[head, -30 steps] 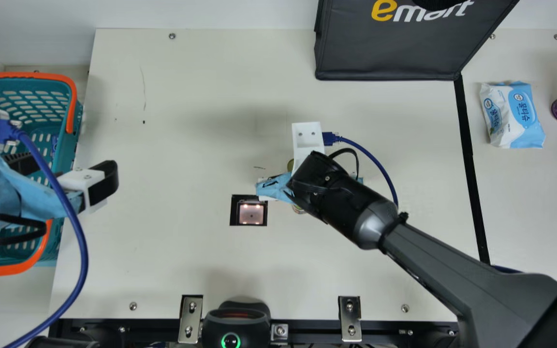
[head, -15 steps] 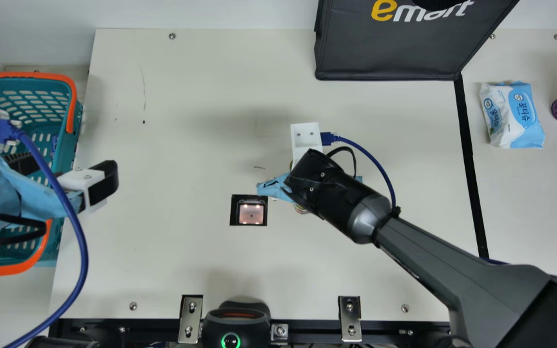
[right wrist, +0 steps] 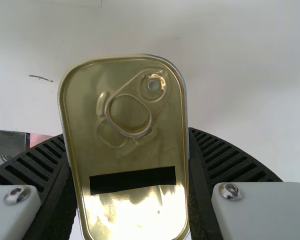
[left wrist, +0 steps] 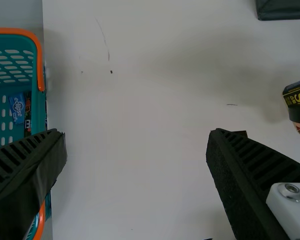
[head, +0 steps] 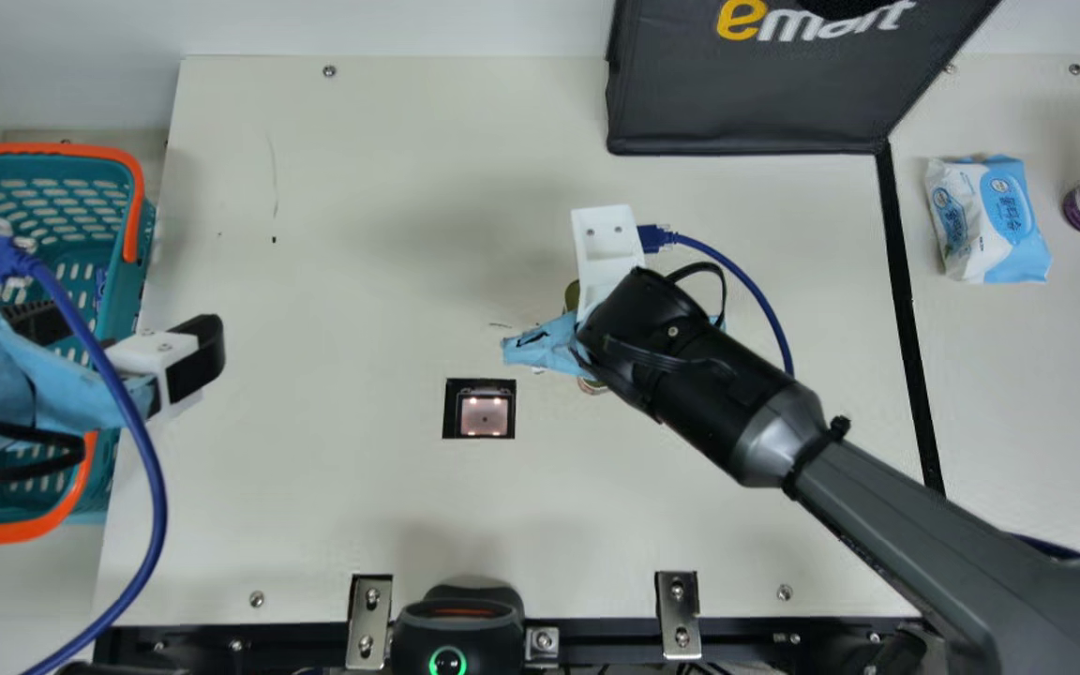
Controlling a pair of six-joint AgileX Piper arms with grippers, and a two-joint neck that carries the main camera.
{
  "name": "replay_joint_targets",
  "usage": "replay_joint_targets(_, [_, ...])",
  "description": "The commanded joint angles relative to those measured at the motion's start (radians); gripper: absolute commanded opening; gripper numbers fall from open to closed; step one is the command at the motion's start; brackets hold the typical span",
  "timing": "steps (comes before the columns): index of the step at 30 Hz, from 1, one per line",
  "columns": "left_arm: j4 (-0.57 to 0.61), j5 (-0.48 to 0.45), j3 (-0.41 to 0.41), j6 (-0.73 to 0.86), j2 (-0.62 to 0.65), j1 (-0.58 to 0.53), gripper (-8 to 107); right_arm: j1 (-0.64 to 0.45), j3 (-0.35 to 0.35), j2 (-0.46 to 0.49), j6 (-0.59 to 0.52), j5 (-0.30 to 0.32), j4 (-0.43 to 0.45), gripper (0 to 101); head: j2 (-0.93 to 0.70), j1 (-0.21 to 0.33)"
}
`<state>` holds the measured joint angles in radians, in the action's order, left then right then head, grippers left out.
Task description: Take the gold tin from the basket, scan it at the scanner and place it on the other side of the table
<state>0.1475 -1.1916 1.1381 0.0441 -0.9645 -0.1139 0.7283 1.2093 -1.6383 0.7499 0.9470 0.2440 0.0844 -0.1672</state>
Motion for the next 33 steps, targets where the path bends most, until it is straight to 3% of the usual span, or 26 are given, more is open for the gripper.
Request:
replay_joint_targets(1, [0.000,0.000,0.000,0.000,0.000,0.000,90,-0.020,-0.012,0.021,-0.033,-0.011,-0.015,0,0.083,0.029])
replay_joint_targets(10, [0.000,0.000,0.000,0.000,0.000,0.000,90,-0.249,-0.146,0.181,-0.204,-0.047,-0.093,0,0.292,0.029])
replay_joint_targets(19, [0.000,0.000,0.000,0.000,0.000,0.000,90,-0.589,-0.257,0.349,-0.416,-0.028,-0.167,0,0.292,0.029])
replay_joint_targets(26, [0.000,0.000,0.000,0.000,0.000,0.000,90,-0.885,-0.287,0.414,-0.625,-0.003,-0.234,0,0.292,0.029])
replay_joint_targets(33, [0.000,0.000,0.000,0.000,0.000,0.000,90,-1.166,-0.251,0.380,-0.866,0.001,-0.304,0,0.292,0.029])
